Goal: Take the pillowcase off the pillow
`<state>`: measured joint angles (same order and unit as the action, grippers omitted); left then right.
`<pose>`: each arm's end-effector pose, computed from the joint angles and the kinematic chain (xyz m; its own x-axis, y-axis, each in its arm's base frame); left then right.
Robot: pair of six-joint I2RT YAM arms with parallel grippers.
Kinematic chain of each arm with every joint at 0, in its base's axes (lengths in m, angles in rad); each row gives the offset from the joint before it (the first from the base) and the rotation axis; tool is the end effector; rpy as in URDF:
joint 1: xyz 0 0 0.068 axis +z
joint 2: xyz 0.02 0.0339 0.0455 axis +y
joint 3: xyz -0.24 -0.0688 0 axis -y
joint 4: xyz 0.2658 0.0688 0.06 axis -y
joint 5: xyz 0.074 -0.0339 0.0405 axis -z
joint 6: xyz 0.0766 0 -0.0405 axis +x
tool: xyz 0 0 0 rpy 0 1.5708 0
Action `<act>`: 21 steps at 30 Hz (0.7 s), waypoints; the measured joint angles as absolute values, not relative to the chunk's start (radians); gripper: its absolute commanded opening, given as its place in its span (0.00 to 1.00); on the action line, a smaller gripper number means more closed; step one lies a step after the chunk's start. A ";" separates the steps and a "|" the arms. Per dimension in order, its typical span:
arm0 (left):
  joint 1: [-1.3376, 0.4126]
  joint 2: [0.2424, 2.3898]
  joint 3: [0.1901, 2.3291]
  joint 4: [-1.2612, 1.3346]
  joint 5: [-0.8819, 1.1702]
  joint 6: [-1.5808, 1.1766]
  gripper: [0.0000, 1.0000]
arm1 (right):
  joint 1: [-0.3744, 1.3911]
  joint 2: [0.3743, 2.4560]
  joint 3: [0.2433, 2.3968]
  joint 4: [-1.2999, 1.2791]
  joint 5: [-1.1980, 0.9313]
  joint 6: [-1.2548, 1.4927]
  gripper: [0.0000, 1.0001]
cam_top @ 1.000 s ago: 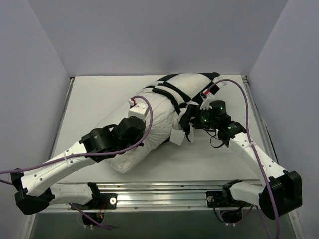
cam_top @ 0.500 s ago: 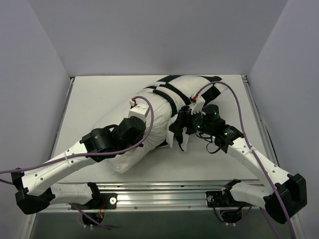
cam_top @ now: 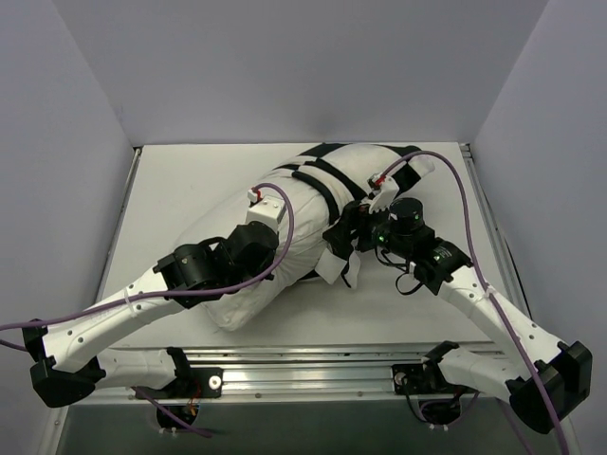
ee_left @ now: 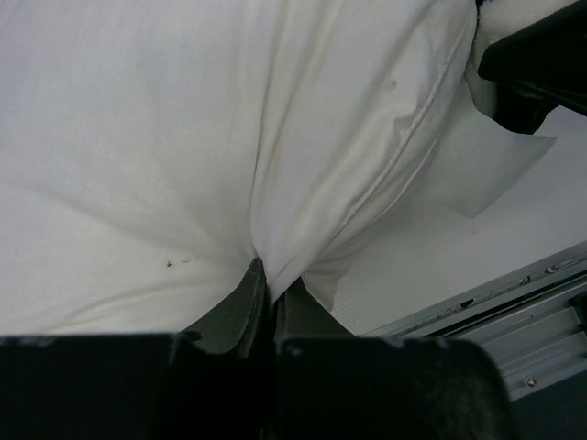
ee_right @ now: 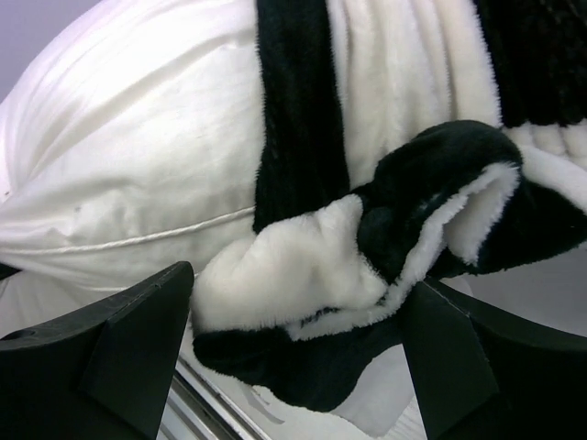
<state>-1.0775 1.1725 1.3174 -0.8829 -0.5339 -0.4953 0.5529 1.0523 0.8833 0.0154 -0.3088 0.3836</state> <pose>0.1692 -0.2324 0.3383 -0.5559 0.1700 -0.8136 0.3588 0.9321 -0.0504 0.2587 0.1870 0.3139 -0.4036 0.1699 -0.8990 -0.6522 0.6356 0.4130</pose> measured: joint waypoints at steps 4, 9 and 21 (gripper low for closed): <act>-1.077 1.172 1.317 -0.883 -0.534 -0.494 0.02 | 0.558 1.091 0.871 0.037 -0.251 0.411 0.79; -1.077 1.172 1.317 -0.887 -0.536 -0.493 0.02 | 0.558 1.185 0.809 0.113 -0.239 0.450 0.34; -0.898 1.177 1.538 -0.944 -0.480 -0.393 0.02 | 0.211 1.375 0.966 0.160 -0.347 0.593 0.00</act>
